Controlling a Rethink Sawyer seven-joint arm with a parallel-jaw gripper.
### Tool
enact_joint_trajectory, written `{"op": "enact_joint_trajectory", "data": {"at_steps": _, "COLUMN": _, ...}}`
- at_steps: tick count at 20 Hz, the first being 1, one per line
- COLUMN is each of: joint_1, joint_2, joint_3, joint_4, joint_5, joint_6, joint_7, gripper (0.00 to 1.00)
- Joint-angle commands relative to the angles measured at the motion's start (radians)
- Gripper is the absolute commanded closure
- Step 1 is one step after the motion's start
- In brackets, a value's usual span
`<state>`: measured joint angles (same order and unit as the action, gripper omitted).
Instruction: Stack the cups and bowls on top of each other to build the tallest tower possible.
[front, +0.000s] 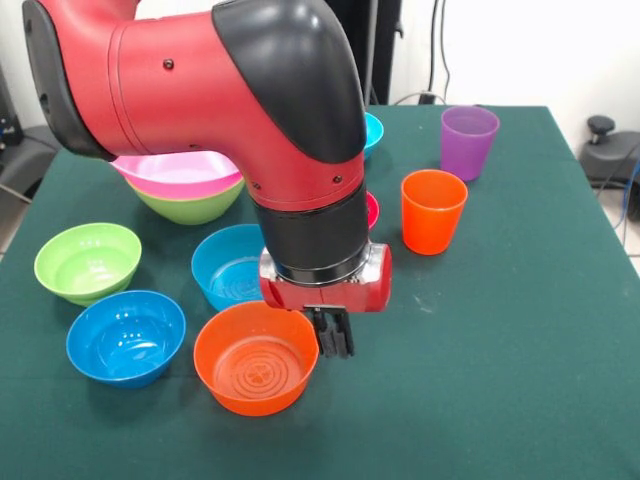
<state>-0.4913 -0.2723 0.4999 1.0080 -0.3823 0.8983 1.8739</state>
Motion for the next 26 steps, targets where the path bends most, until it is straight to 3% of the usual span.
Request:
{"op": "enact_joint_trajectory", "data": {"at_steps": 1, "joint_1": 0.013, "joint_2": -0.029, "joint_3": -0.039, "joint_4": 0.087, "joint_5": -0.107, "joint_6": -0.093, "joint_7": -0.14, "gripper": 1.0}}
{"op": "enact_joint_trajectory", "data": {"at_steps": 12, "joint_1": 0.022, "joint_2": -0.047, "joint_3": -0.042, "joint_4": 0.082, "joint_5": -0.097, "joint_6": -0.041, "joint_7": -0.153, "gripper": 1.0}}
{"op": "enact_joint_trajectory", "data": {"at_steps": 13, "joint_1": 0.022, "joint_2": -0.048, "joint_3": -0.042, "joint_4": 0.077, "joint_5": -0.094, "joint_6": -0.028, "joint_7": -0.158, "gripper": 0.0}}
{"op": "enact_joint_trajectory", "data": {"at_steps": 19, "joint_1": 0.004, "joint_2": -0.049, "joint_3": -0.036, "joint_4": 0.027, "joint_5": -0.099, "joint_6": 0.042, "joint_7": -0.222, "gripper": 0.0}}
{"op": "enact_joint_trajectory", "data": {"at_steps": 22, "joint_1": -0.008, "joint_2": -0.012, "joint_3": -0.039, "joint_4": -0.021, "joint_5": -0.131, "joint_6": 0.051, "joint_7": -0.284, "gripper": 0.0}}
{"op": "enact_joint_trajectory", "data": {"at_steps": 26, "joint_1": -0.034, "joint_2": 0.062, "joint_3": -0.021, "joint_4": -0.029, "joint_5": -0.178, "joint_6": -0.019, "joint_7": -0.356, "gripper": 0.0}}
